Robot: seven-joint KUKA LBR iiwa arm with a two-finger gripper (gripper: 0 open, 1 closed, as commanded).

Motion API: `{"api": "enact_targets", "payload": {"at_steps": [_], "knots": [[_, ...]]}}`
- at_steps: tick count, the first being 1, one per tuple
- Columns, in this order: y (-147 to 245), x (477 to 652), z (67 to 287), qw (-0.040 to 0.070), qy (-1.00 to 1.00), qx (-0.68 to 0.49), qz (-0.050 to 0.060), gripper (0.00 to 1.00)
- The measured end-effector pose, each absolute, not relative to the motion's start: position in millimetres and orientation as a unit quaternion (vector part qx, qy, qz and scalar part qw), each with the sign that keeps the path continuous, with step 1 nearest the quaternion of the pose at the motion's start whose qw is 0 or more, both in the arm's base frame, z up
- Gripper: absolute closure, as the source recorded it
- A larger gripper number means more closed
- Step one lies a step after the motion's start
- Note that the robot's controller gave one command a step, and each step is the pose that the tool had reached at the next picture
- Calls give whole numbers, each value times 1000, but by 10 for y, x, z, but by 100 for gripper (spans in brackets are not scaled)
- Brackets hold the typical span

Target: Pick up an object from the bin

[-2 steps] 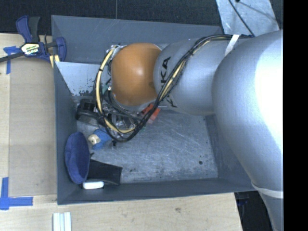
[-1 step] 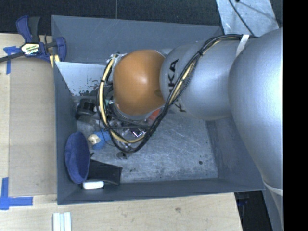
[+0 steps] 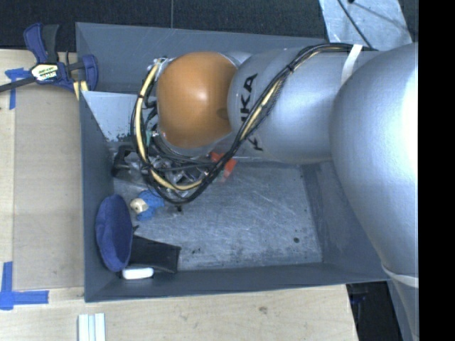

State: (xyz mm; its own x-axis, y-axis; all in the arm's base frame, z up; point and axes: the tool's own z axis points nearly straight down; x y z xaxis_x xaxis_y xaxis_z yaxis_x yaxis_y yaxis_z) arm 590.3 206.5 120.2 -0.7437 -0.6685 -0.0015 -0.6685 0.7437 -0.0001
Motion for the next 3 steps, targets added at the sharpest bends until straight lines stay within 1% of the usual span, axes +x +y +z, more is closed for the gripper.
{"api": "enact_targets", "payload": {"at_steps": [1,2,3], "knots": [[2231,5692,690,0,886,-464,1,0],[2227,5696,690,0,887,-461,2,0],[2226,5688,686,-2,887,-462,2,100]]}}
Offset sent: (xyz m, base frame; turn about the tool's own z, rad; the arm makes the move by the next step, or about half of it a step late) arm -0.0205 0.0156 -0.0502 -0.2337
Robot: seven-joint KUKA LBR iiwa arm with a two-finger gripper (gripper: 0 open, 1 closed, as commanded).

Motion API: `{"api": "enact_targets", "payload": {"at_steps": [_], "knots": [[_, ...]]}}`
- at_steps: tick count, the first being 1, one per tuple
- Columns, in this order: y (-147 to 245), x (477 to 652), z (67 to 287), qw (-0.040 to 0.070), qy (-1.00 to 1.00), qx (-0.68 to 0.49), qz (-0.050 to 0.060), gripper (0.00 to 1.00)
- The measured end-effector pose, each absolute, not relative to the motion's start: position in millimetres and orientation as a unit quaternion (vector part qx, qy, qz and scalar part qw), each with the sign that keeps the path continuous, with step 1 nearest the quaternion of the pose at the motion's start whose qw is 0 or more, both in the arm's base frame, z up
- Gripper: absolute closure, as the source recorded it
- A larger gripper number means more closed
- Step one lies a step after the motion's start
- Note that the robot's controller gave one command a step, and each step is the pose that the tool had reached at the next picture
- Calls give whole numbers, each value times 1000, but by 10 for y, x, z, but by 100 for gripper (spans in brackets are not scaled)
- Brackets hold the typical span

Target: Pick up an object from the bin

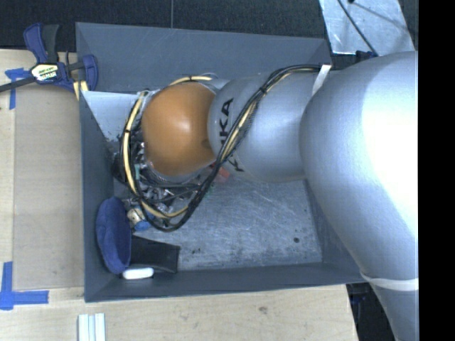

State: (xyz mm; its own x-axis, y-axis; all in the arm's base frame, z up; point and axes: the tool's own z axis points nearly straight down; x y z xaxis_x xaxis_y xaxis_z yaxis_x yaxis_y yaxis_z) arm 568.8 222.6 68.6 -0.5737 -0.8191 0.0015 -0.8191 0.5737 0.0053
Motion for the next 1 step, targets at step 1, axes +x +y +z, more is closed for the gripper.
{"api": "enact_targets", "payload": {"at_steps": [1], "knots": [[2222,5681,711,2,-888,461,-1,100]]}}
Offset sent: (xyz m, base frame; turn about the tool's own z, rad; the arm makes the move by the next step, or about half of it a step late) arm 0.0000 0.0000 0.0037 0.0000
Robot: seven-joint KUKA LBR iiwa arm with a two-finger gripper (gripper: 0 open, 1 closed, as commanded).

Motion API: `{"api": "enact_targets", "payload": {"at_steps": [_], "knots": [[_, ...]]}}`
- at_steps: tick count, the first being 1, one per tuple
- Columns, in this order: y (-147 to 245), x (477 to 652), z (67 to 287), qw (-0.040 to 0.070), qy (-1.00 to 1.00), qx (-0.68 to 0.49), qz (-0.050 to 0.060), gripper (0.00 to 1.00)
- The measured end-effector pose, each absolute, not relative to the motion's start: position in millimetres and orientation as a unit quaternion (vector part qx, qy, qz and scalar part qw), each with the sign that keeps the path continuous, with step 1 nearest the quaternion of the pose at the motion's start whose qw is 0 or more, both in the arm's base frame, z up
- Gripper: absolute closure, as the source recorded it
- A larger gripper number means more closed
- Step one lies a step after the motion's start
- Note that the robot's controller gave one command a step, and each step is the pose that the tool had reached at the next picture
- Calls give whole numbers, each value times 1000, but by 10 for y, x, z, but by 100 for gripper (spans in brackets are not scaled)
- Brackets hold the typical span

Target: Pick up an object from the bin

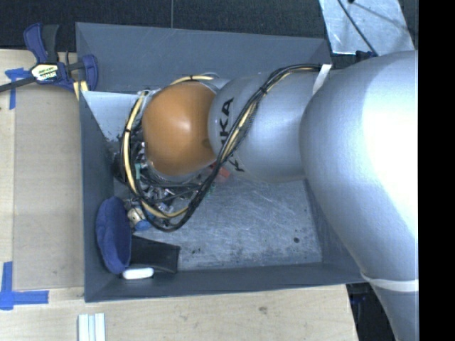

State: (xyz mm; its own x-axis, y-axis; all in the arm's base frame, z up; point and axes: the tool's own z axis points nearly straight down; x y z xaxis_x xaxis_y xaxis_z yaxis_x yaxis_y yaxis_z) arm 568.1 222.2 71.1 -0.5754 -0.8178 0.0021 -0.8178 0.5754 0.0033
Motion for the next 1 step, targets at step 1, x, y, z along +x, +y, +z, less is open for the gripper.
{"api": "enact_targets", "payload": {"at_steps": [1], "knots": [[2225,5694,1046,-3,-888,459,0,100]]}}
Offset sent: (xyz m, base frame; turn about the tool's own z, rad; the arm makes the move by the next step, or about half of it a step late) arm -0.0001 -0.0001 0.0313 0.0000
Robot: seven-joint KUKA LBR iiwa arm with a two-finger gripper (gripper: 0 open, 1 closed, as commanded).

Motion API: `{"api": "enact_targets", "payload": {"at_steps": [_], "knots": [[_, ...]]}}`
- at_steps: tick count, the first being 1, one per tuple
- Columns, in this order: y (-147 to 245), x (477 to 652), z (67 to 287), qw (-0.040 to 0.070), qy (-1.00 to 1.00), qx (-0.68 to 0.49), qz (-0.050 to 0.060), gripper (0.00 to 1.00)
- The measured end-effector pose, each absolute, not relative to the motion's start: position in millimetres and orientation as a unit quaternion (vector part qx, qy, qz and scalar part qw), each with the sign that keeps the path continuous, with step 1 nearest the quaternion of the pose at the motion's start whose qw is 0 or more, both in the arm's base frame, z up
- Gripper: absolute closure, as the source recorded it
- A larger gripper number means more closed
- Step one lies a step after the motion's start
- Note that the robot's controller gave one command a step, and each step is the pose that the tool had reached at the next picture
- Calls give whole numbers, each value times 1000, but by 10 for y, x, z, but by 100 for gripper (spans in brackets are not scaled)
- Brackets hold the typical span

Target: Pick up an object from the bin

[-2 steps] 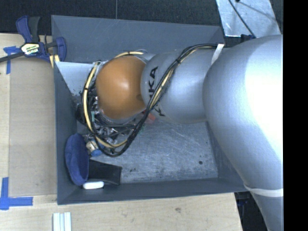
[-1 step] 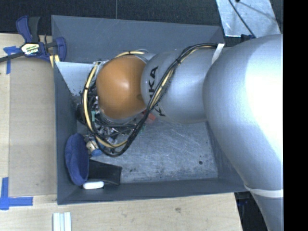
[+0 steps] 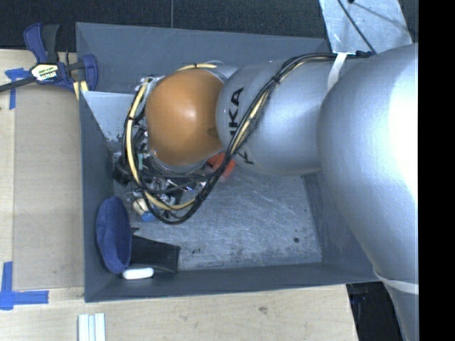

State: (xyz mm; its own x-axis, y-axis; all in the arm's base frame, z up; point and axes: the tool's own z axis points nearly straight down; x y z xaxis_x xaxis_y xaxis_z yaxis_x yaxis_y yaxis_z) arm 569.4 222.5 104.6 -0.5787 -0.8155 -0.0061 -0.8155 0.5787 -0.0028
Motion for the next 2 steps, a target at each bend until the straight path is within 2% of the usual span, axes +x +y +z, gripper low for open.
{"api": "enact_targets", "payload": {"at_steps": [1,2], "knots": [[2228,5705,1140,3,889,-457,0,100],[2233,5728,1819,5,890,-455,0,100]]}}
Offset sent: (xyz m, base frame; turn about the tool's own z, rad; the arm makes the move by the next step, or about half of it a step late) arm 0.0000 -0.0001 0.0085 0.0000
